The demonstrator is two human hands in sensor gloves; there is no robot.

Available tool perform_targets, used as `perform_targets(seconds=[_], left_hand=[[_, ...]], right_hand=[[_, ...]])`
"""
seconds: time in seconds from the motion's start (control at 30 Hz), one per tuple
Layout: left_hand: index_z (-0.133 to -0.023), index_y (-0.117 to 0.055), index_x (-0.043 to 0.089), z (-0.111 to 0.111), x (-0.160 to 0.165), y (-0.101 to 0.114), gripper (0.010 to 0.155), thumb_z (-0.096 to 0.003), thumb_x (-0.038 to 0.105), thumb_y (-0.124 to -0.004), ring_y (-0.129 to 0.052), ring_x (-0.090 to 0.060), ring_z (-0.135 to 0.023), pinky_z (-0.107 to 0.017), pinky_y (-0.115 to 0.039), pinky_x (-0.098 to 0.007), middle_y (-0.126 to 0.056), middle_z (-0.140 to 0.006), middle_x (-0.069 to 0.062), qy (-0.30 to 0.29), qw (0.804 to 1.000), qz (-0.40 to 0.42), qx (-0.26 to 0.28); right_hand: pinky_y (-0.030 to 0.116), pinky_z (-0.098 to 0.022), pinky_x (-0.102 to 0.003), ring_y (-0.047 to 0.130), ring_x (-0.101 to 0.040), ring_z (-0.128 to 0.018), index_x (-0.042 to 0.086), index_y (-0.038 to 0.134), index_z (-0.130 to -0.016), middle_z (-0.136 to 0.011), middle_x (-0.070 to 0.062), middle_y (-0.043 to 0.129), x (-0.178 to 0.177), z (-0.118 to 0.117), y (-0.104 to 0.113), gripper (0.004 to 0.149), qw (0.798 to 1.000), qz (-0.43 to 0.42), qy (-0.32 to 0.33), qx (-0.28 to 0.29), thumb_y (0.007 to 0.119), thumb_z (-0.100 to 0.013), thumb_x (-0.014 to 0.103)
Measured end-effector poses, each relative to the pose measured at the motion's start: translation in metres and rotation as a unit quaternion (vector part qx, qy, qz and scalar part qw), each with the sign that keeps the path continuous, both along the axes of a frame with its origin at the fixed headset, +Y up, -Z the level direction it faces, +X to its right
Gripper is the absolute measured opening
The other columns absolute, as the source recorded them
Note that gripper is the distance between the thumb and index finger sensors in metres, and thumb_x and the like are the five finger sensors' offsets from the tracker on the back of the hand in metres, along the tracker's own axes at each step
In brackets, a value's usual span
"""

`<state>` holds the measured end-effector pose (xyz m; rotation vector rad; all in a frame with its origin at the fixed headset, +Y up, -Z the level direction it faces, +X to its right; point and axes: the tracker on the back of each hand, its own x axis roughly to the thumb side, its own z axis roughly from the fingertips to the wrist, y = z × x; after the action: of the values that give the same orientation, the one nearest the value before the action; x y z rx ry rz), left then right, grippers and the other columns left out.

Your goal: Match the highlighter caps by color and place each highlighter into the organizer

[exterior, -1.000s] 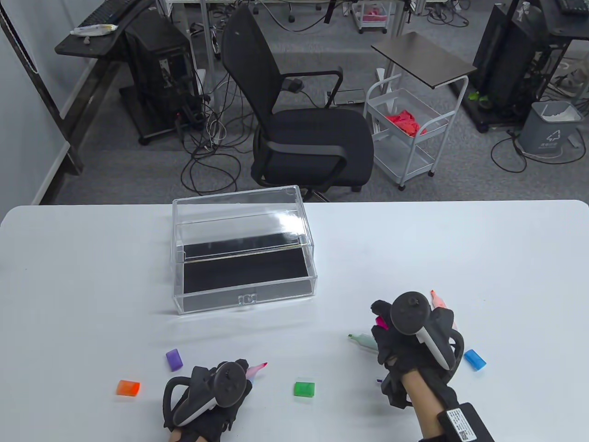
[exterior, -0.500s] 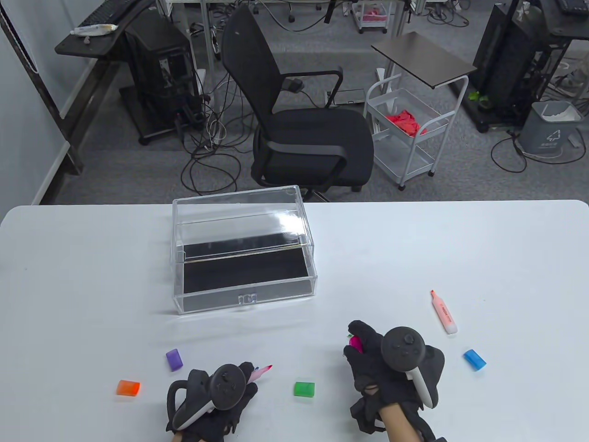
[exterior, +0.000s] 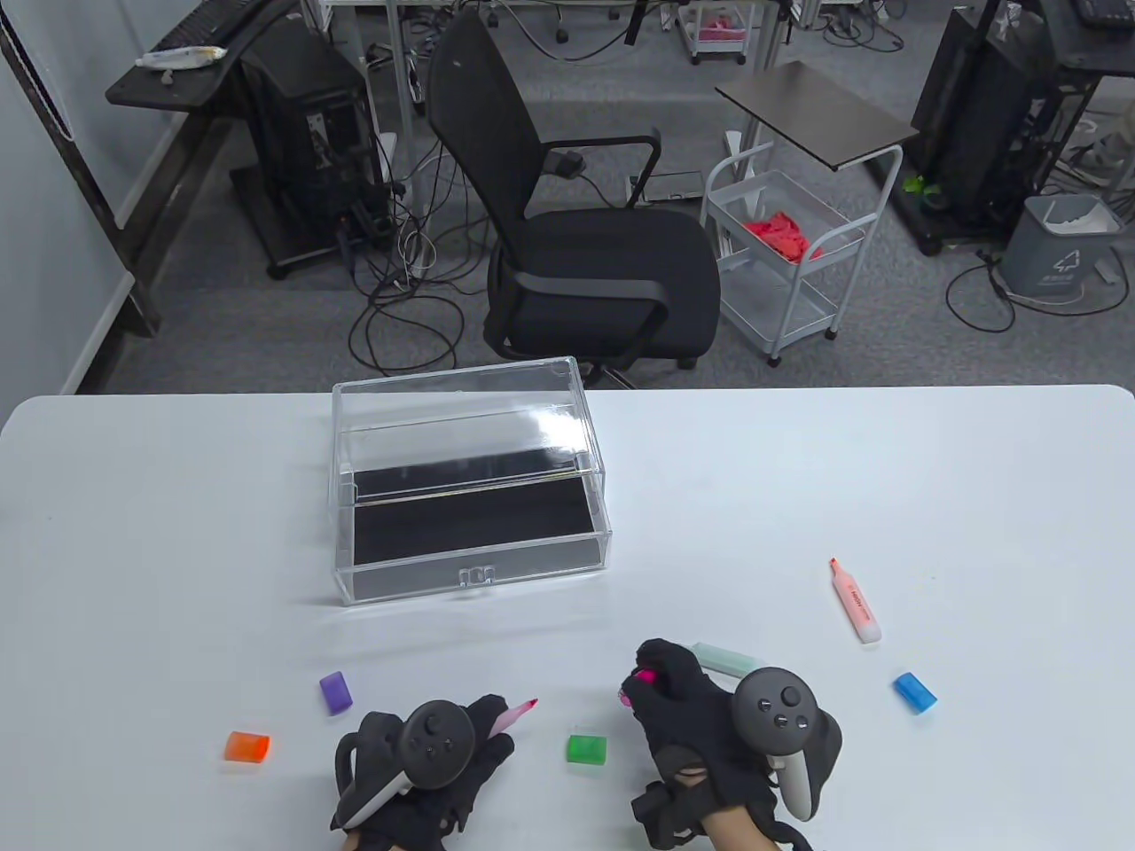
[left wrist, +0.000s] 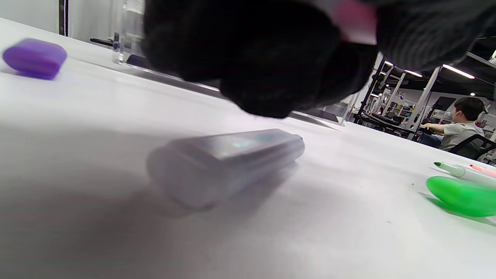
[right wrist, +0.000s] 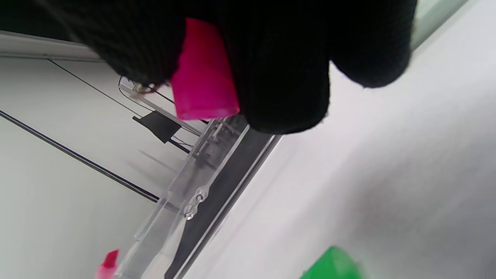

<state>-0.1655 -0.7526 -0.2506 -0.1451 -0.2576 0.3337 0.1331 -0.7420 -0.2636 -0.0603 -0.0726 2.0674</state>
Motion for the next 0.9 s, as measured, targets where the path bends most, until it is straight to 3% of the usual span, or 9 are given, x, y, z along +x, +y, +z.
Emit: perform_targets(seconds=[0.13, 0.47, 0.9], left_hand=[[-0.097, -0.068, 0.037, 0.001, 0.005, 0.002, 0.059, -0.0421, 0.060, -0.068, -0.102, -0.008, -0.026, -0.022, -0.091, -0.024, -0.093, -0.064, 0.014, -0.016, 1.000, 0.008, 0.000], [-0.097, -0.068, 0.037, 0.003, 0.011, 0.004, 0.059, -0.0420, 0.060, -0.068, -0.102, -0.008, -0.026, -0.022, -0.091, -0.024, -0.093, -0.064, 0.015, -0.034, 0.999, 0.006, 0.004], [-0.097, -0.068, 0.037, 0.003, 0.017, 0.004, 0.059, -0.0420, 0.060, -0.069, -0.102, -0.009, -0.026, -0.022, -0.091, -0.024, -0.093, -0.064, 0.015, -0.044, 0.999, 0.006, 0.009]], right_hand=[[0.085, -0.046, -0.053, 0.111, -0.025, -0.048, 0.019, 0.073, -0.083, -0.073, -0.012, 0.098, -0.012, 0.001, -0.011, 0.050, 0.999, -0.037, 0.016, -0.019, 0.088, -0.038, 0.037], [0.081, -0.051, -0.055, 0.108, -0.028, -0.058, 0.020, 0.068, -0.085, -0.080, -0.013, 0.093, -0.027, 0.003, -0.019, 0.050, 0.992, -0.116, 0.041, -0.015, 0.084, -0.040, 0.034], [0.081, -0.051, -0.055, 0.108, -0.027, -0.056, 0.020, 0.068, -0.084, -0.079, -0.012, 0.094, -0.043, 0.008, -0.019, 0.049, 0.995, -0.083, 0.062, -0.002, 0.084, -0.040, 0.035]])
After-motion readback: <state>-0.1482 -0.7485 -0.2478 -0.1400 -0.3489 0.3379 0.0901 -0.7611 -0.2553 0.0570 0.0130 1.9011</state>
